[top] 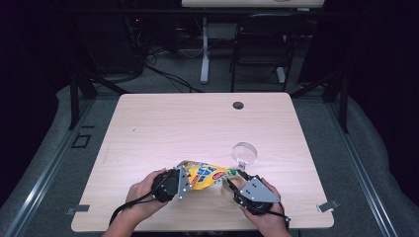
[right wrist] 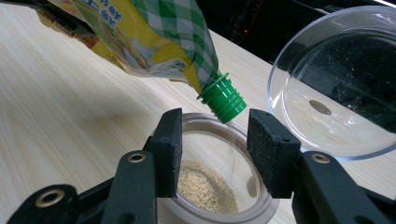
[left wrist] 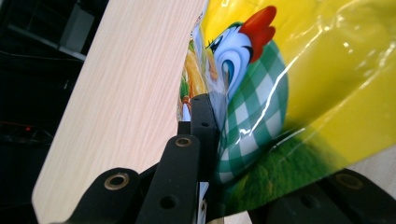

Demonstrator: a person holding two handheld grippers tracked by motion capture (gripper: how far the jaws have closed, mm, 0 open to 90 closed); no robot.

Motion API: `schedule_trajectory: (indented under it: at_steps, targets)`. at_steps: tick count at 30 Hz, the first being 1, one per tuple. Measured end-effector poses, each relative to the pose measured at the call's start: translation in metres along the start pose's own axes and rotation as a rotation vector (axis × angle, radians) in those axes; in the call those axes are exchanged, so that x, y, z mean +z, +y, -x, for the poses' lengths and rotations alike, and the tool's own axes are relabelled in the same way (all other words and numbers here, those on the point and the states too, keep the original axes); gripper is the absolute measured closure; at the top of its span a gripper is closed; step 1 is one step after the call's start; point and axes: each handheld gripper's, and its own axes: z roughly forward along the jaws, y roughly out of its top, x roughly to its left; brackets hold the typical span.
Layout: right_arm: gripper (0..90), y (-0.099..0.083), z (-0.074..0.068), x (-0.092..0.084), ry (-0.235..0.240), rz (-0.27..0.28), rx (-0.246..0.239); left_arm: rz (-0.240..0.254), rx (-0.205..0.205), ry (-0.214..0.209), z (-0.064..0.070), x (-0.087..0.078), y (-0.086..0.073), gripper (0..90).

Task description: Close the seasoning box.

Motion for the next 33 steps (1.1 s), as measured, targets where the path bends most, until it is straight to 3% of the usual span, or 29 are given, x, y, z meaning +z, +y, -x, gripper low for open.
schedule_trajectory:
  at_steps: [9, 19, 28, 33]
  targets:
    - [55.5, 0.000, 0.000, 0.000, -0.002, -0.003, 0.006, 0.036, -0.066, -0.061, -0.003, 0.003, -0.008, 86.9]
    - [55.4, 0.000, 0.002, -0.003, -0.005, 0.005, 0.016, 0.074, -0.126, -0.098, -0.006, 0.001, -0.012, 86.9]
    - [55.1, -0.001, 0.002, -0.004, -0.009, 0.009, 0.022, 0.112, -0.206, -0.157, -0.013, 0.001, -0.020, 86.9]
    - [54.9, -0.002, 0.003, -0.005, -0.008, 0.012, 0.033, 0.143, -0.270, -0.185, -0.016, 0.002, -0.027, 87.0]
